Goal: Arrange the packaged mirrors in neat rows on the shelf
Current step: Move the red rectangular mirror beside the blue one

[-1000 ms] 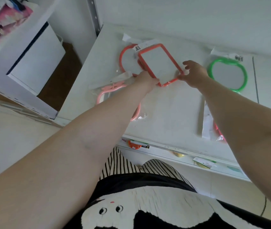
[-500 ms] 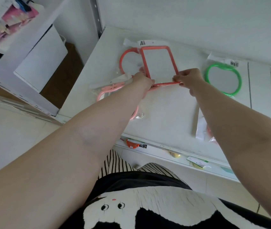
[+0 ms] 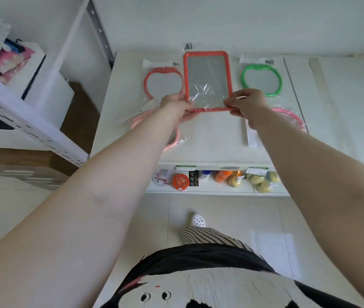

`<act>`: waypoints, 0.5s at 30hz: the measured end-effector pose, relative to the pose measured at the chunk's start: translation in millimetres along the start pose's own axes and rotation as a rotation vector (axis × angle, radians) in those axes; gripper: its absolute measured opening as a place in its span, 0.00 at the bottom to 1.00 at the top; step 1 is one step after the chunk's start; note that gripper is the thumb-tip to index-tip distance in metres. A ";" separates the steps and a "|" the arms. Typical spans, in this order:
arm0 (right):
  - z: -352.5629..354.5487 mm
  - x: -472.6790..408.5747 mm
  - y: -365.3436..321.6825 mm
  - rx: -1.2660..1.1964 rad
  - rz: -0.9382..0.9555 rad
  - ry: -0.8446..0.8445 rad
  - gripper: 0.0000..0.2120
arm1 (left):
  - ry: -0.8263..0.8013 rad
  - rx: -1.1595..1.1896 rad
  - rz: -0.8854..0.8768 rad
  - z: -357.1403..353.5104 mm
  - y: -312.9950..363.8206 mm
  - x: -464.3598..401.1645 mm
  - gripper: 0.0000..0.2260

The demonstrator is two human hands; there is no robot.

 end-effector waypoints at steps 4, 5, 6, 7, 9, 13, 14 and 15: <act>29.7 59.2 23.0 -0.023 -0.029 0.098 0.09 | -0.079 -0.009 0.048 -13.1 -35.6 36.4 0.09; 37.5 72.2 30.9 -0.021 -0.043 0.124 0.09 | -0.101 -0.011 0.064 -18.1 -44.1 44.6 0.10; 45.4 84.7 39.4 -0.025 -0.056 0.151 0.09 | -0.129 -0.019 0.074 -24.4 -51.1 53.1 0.11; 53.7 97.3 46.8 -0.034 -0.064 0.175 0.09 | -0.160 -0.034 0.083 -31.0 -57.5 61.0 0.12; 71.6 119.9 61.1 -0.047 -0.073 0.221 0.09 | -0.229 -0.078 0.097 -46.1 -70.5 75.5 0.15; 115.1 153.2 89.5 -0.044 -0.137 0.317 0.08 | -0.323 -0.164 0.118 -83.5 -93.0 97.8 0.11; 127.3 159.5 95.2 -0.050 -0.152 0.340 0.08 | -0.331 -0.187 0.123 -94.8 -97.2 101.8 0.10; 140.1 165.2 99.6 -0.068 -0.158 0.361 0.07 | -0.339 -0.205 0.125 -107.2 -100.7 105.2 0.09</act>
Point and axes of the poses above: each hand's wrist, its own x-axis away from the middle knuckle, its own z-axis out of the back of the hand, y = z × x, the point moved 8 cm from there along -x, towards the middle knuckle, and after that the axes turned 6 degrees about -x, right-handed, at the moved point
